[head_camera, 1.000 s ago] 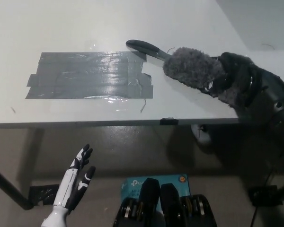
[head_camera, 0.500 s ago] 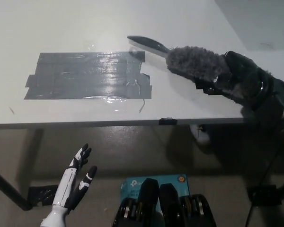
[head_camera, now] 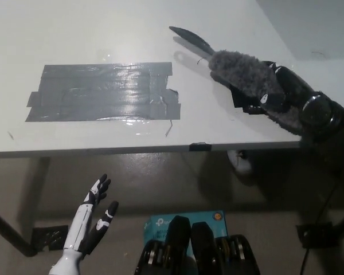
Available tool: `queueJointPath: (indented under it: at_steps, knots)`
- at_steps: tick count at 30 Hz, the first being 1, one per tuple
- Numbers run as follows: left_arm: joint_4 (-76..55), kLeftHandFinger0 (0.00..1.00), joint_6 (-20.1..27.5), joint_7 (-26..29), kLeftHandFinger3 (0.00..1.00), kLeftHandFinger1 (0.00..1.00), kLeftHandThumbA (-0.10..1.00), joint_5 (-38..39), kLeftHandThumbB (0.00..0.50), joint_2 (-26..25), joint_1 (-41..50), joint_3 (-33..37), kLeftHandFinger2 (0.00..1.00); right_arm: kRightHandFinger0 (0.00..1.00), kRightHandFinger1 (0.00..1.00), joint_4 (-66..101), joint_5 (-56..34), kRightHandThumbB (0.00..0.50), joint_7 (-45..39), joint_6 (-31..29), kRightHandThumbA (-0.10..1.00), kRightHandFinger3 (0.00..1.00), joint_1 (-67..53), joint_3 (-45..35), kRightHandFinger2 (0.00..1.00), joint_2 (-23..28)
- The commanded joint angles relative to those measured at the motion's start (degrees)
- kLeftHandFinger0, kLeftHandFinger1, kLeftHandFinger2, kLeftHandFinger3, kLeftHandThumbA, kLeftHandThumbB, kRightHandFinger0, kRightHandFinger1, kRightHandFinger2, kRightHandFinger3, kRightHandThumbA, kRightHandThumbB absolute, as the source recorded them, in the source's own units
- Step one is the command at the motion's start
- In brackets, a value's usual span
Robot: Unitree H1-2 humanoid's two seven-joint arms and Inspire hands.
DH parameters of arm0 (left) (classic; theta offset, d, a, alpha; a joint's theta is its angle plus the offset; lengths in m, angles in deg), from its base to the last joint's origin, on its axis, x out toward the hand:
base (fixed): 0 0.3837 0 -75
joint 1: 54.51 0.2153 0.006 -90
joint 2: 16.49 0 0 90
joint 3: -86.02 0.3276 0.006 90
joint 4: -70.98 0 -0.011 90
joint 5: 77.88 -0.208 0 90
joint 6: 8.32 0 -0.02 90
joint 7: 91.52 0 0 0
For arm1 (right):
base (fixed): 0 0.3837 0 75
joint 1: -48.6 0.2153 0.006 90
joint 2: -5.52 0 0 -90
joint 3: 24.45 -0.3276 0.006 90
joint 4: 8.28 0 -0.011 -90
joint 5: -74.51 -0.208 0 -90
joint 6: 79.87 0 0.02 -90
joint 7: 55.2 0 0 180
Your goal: A grey duster is kept infront of the robot in the middle of the table and the robot extends its right arm to grab the duster, picks it up and hands it to a person
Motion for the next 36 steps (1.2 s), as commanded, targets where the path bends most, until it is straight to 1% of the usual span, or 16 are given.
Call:
queueJointPath:
  at_steps: [1, 4, 6, 8, 11, 12, 16, 18, 19, 21, 22, 24, 29, 31, 34, 36]
  knots:
    - [-0.66, 1.0, 2.04, 2.06, 1.0, 1.0, 0.87, -0.55, 0.266, -0.46, 0.02, -0.11, 1.0, 0.34, 0.78, 5.04, -9.46, 0.15, -5.88, 2.96, -0.1, 1.0, -0.57, -6.38, 1.0, -1.13]
    - [-0.45, 1.0, 2.04, 2.4, 1.0, 1.0, 0.87, -0.58, 0.263, -0.61, -0.4, 0.1, 1.0, 0.3, 0.74, 7.98, -12.78, 0.168, -7.48, 4.63, -0.1, 1.0, -0.83, -10.1, 1.0, -1.78]
    - [0.04, 1.0, 2.04, 2.23, 1.0, 1.0, 0.89, -0.59, 0.269, -0.64, -0.83, -0.05, 1.0, 0.24, 0.7, 13.25, -15.58, 0.182, -8.98, 8.17, -0.1, 1.0, -1.22, -13.19, 1.0, -2.57]
    - [0.1, 1.0, 2.04, 2.04, 1.0, 1.0, 0.89, -0.46, 0.267, -0.61, -0.81, -0.07, 1.0, 0.23, 0.69, 20.28, -18.98, 0.183, -10.89, 13.06, -0.1, 1.0, -2.03, -15.93, 1.0, -3.51]
    - [-0.12, 1.0, 2.04, 2.1, 1.0, 1.0, 0.89, -0.59, 0.262, -0.61, -0.52, -0.07, 1.0, 0.19, 0.67, 23.26, -20.22, 0.183, -11.7, 15.36, -0.1, 1.0, -2.52, -16.91, 1.0, -4.02]
    - [-0.08, 1.0, 2.04, 2.21, 1.0, 1.0, 0.87, -0.6, 0.258, -0.57, -0.59, -0.17, 1.0, 0.1, 0.63, 28.42, -23.28, 0.183, -12.99, 19.61, -0.1, 1.0, -2.78, -18.82, 1.0, -5.04]
    - [-0.19, 1.0, 2.04, 2.08, 1.0, 1.0, 0.87, -0.52, 0.263, -0.48, -0.25, -0.3, 1.0, 0.0, 0.56, 36.67, -26.73, 0.231, -14.22, 25.9, -0.1, 0.98, -3.92, -20.73, 0.98, -6.54]
    - [-0.09, 1.0, 2.04, 2.22, 1.0, 1.0, 0.86, -0.57, 0.258, -0.54, -0.49, -0.28, 1.0, 0.0, 0.54, 39.23, -32.05, 0.211, -14.81, 27.69, -0.1, 0.99, -3.84, -22.22, 0.98, -7.55]
    - [-0.13, 1.0, 2.04, 2.18, 1.0, 1.0, 0.86, -0.61, 0.257, -0.53, -0.42, -0.34, 1.0, 0.0, 0.54, 39.23, -35.05, 0.182, -15.15, 27.77, -0.1, 1.0, -3.89, -22.61, 0.98, -7.75]
    - [-0.29, 1.0, 2.04, 1.97, 1.0, 1.0, 0.86, -0.73, 0.257, -0.5, -0.13, -0.47, 1.0, 0.0, 0.53, 39.1, -41.37, 0.17, -15.45, 27.78, -0.1, 1.0, -4.34, -22.96, 0.98, -7.93]
    - [-0.35, 1.0, 2.04, 2.17, 1.0, 1.0, 0.86, -0.97, 0.249, -0.48, 0.04, -0.31, 1.0, 0.0, 0.48, 39.89, -48.24, 0.203, -13.48, 27.78, -0.1, 1.0, -5.26, -22.98, 0.98, -8.36]
    - [-0.1, 1.0, 2.04, 2.56, 1.0, 1.0, 0.85, -1.08, 0.246, -0.6, -0.11, 0.05, 1.0, 0.0, 0.45, 41.5, -54.2, 0.212, -10.45, 27.78, -0.1, 1.0, -6.5, -22.53, 0.98, -8.72]
    - [0.03, 1.0, 2.04, 2.18, 1.0, 1.0, 0.85, -1.08, 0.262, -0.31, -0.95, -0.49, 1.0, 0.0, 0.46, 44.74, -63.96, 0.17, -5.82, 27.78, -0.1, 1.0, -8.75, -20.73, 0.96, -9.26]
    - [-0.22, 1.0, 2.04, 2.07, 1.0, 1.0, 0.85, -1.13, 0.251, -0.36, -0.77, -0.4, 1.0, 0.0, 0.45, 46.31, -67.17, 0.145, -4.67, 27.78, -0.1, 1.0, -10.17, -20.24, 0.95, -9.63]
    - [-0.4, 1.0, 2.04, 2.27, 1.0, 1.0, 0.84, -0.9, 0.247, -0.37, -0.41, -0.32, 1.0, 0.0, 0.48, 48.15, -70.39, 0.145, -3.54, 27.78, -0.1, 1.0, -12.25, -20.59, 0.98, -11.34]
    - [-0.17, 1.0, 2.04, 2.49, 1.0, 1.0, 0.84, -0.97, 0.243, -0.62, -0.89, -0.3, 1.0, 0.0, 0.45, 49.33, -72.13, 0.134, -2.2, 27.78, -0.1, 1.0, -13.56, -20.6, 0.93, -13.05]
